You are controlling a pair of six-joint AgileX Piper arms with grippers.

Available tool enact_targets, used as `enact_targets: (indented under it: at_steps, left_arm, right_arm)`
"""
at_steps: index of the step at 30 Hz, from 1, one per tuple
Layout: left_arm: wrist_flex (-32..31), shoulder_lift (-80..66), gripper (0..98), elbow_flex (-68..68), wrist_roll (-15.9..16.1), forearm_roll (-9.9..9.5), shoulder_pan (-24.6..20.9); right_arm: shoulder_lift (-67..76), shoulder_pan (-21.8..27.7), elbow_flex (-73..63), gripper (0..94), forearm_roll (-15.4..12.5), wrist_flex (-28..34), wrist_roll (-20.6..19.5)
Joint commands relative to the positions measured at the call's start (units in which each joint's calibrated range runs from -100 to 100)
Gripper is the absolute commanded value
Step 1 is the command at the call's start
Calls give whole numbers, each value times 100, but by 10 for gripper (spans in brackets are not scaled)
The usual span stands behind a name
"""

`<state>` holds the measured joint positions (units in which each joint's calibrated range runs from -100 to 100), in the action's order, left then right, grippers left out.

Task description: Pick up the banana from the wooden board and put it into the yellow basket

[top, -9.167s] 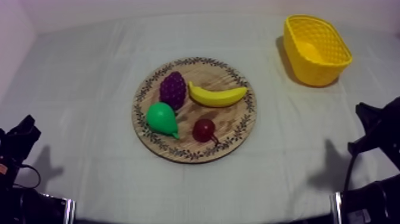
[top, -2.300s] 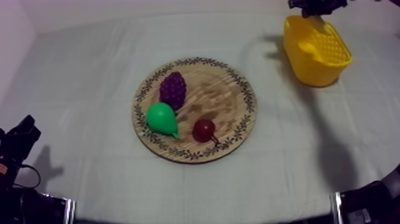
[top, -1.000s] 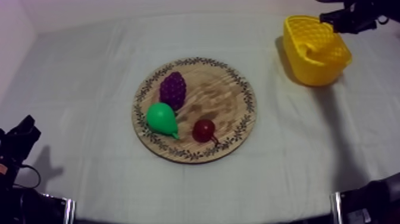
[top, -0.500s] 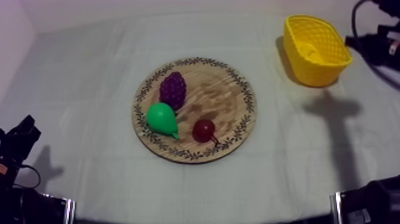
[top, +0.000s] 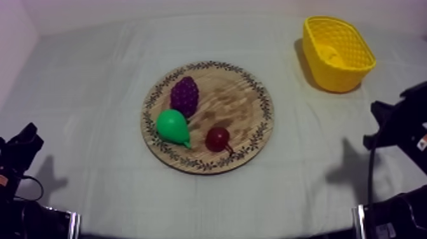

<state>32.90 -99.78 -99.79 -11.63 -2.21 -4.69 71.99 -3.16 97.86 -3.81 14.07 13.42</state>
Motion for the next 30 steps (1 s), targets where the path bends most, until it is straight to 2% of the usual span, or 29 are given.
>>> enact_targets:
  at_steps: [1,6,12,19,30]
  left_arm:
    - [0,-5,1,1,-1,3,2]
    - [0,-5,1,1,-1,3,2]
    - [0,-5,1,1,-2,3,2]
    - [0,-5,1,1,-2,3,2]
    - [0,-5,1,1,-2,3,2]
  right_arm:
    - [597,-16,160,5,34,208,-14]
    - [1335,-84,205,4,27,1123,-75]
    - [2028,-90,213,3,218,1861,-573]
    - [2346,-94,214,4,261,2100,-656]
    - [2376,-97,214,4,266,2133,-341]
